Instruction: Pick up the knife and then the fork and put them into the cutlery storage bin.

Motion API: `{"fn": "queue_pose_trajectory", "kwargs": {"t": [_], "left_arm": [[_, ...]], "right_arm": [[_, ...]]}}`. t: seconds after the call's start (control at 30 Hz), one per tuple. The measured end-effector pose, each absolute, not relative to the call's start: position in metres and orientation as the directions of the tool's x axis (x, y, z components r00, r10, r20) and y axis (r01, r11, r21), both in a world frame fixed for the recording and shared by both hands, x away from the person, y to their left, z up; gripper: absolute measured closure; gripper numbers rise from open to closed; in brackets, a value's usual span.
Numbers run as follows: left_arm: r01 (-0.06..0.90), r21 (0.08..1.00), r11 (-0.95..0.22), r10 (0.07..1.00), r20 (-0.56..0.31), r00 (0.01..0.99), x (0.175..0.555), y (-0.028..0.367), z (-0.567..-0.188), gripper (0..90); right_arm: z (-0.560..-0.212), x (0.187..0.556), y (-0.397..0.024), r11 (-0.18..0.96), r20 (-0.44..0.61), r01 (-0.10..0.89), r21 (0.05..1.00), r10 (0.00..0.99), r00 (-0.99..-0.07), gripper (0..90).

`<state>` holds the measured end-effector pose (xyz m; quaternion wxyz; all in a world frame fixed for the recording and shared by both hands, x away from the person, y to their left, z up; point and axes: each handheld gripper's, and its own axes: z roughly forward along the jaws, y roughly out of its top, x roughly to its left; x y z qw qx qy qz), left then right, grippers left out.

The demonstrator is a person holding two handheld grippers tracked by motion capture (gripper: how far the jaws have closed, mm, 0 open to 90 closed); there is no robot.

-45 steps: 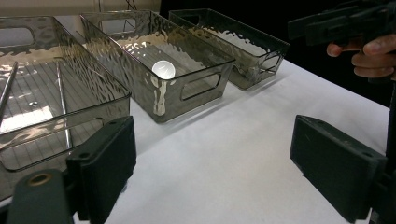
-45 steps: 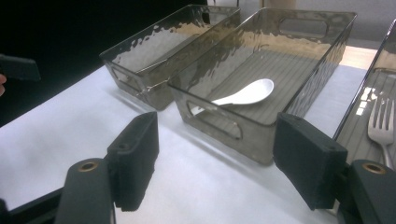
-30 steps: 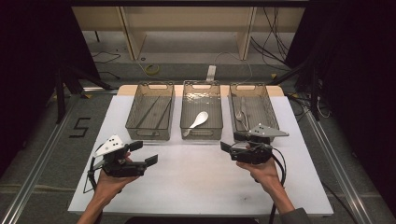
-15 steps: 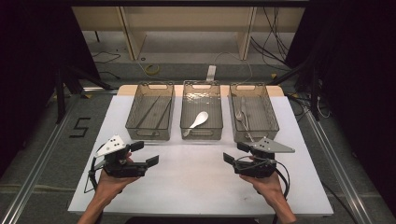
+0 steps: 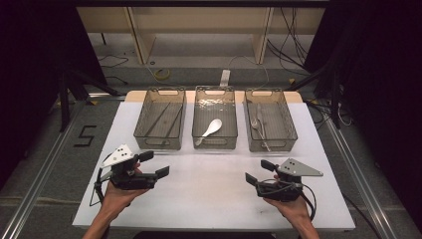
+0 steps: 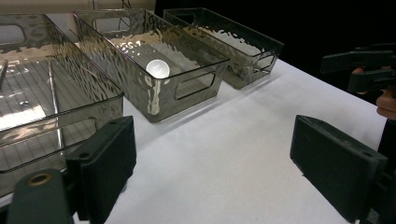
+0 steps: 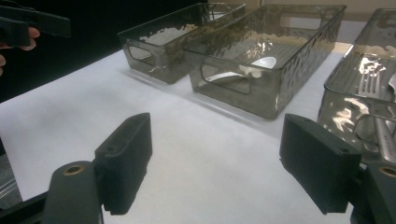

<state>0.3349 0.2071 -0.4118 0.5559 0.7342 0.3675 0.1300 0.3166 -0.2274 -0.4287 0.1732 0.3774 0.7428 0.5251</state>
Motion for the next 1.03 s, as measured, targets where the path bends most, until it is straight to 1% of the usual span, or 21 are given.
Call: {"fn": "queue_pose_trajectory", "kwargs": {"t": [0.17, 0.3, 0.37, 1.03], "left_arm": [[0.399, 0.910, -0.109, 0.681, -0.224, 0.697, 0.3341, 0.2077, -0.4119, 13.7], [0.396, 0.912, -0.108, 0.680, -0.223, 0.699, 0.3332, 0.2069, -0.4121, 13.8], [0.397, 0.911, -0.112, 0.678, -0.222, 0.701, 0.3334, 0.2065, -0.4122, 13.8], [0.397, 0.910, -0.119, 0.676, -0.219, 0.704, 0.3336, 0.2052, -0.4125, 13.8]], "right_arm": [[-0.4307, 0.3138, -0.2298, 0.167, 0.135, 0.383, 0.908, 0.750, -0.647, 25.1], [-0.4314, 0.3118, -0.2318, 0.153, 0.161, 0.403, 0.902, 0.747, -0.645, 24.3], [-0.4316, 0.3110, -0.2323, 0.161, 0.148, 0.398, 0.903, 0.754, -0.641, 24.1], [-0.4317, 0.3114, -0.2329, 0.175, 0.132, 0.397, 0.901, 0.761, -0.635, 23.8]]}}
